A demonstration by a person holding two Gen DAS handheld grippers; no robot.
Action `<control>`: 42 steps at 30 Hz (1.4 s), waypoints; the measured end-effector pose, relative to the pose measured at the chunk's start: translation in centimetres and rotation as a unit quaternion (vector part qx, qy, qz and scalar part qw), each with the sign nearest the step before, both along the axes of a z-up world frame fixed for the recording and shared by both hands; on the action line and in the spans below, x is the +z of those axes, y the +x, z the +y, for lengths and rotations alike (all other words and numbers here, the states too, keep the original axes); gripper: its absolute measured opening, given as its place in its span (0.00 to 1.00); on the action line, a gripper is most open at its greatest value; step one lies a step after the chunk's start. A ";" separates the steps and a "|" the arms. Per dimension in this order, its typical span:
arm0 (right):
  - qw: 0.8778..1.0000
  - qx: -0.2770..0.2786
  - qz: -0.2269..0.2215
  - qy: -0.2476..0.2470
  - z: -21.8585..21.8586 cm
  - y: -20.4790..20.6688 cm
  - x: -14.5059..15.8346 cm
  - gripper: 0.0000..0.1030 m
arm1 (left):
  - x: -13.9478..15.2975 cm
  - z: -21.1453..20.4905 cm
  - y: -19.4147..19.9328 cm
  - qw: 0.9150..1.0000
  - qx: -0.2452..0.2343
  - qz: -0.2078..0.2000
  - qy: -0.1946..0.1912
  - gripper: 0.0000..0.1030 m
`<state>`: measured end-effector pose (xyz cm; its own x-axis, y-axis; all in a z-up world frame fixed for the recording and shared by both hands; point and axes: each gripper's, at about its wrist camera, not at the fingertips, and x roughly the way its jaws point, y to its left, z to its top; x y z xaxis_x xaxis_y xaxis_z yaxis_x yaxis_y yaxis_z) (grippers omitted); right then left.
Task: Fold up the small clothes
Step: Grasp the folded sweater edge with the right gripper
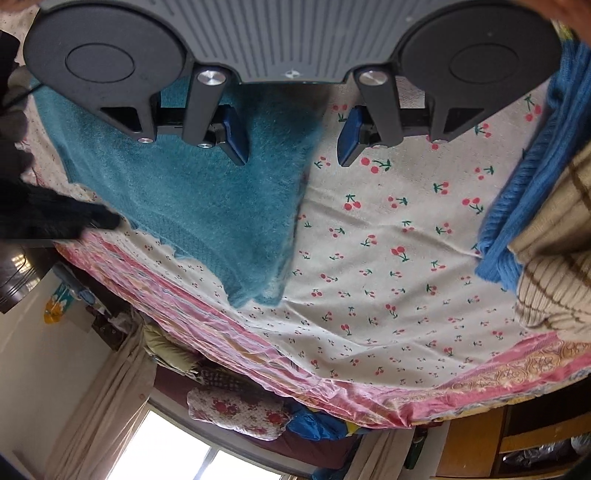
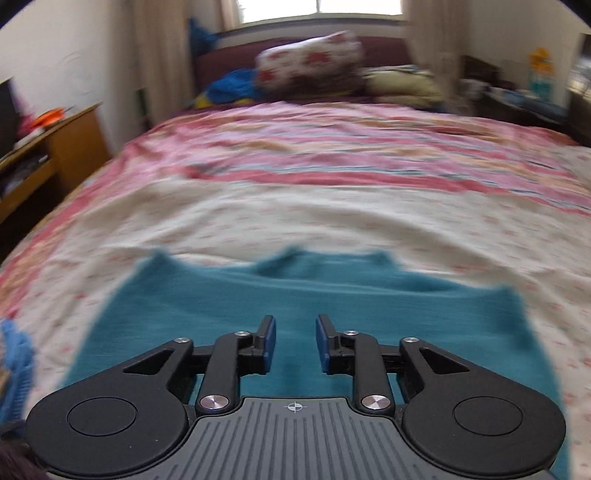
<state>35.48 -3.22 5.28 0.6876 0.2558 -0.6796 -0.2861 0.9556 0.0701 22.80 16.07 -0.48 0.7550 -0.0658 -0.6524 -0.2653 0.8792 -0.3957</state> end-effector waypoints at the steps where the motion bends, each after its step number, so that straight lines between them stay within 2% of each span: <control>1: 1.000 0.012 0.004 -0.001 1.3 0.1 0.1 0.25 | -0.1 0.1 0.0 1.000 -0.002 -0.001 -0.002 0.56; 3: 0.999 0.034 0.010 0.000 3.8 0.3 0.1 0.26 | -0.1 0.1 0.1 1.000 -0.006 -0.003 -0.005 0.56; 6: 0.998 0.060 0.019 -0.002 7.1 0.7 0.1 0.34 | -0.4 0.5 0.0 1.000 -0.011 -0.005 -0.014 0.57; 8: 0.997 0.071 0.022 -0.008 8.9 1.0 -0.1 0.35 | -0.7 0.7 0.0 1.000 -0.013 -0.005 -0.019 0.57; 14: 0.995 0.084 0.058 -0.014 12.8 2.4 -1.3 0.40 | -0.9 0.8 0.0 1.000 -0.022 -0.007 -0.015 0.57; 18: 0.994 0.083 0.070 -0.017 14.5 3.1 -1.8 0.47 | -1.1 0.9 0.1 0.999 -0.026 -0.008 -0.018 0.58; 24: 0.989 0.091 0.068 -0.091 18.0 3.5 -3.0 0.56 | -1.3 1.1 0.0 0.999 -0.031 -0.009 -0.021 0.58; 31: 0.978 0.101 0.067 -0.172 20.2 4.0 -4.8 0.57 | -1.3 1.0 0.0 0.999 -0.034 -0.011 -0.020 0.59; 38: 0.967 0.118 0.046 -0.222 20.8 3.9 -6.4 0.56 | -1.4 0.7 0.1 0.999 -0.037 -0.013 -0.010 0.60; 42: 0.964 0.132 0.041 -0.228 20.3 3.8 -6.1 0.45 | -1.3 0.5 -0.1 0.999 -0.032 -0.017 -0.008 0.65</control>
<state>39.29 17.12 -0.86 0.5780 0.0769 -0.8124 -0.5351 0.7874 -0.3062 22.65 16.59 -1.79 0.7701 -0.1253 -0.6256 -0.1948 0.8876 -0.4175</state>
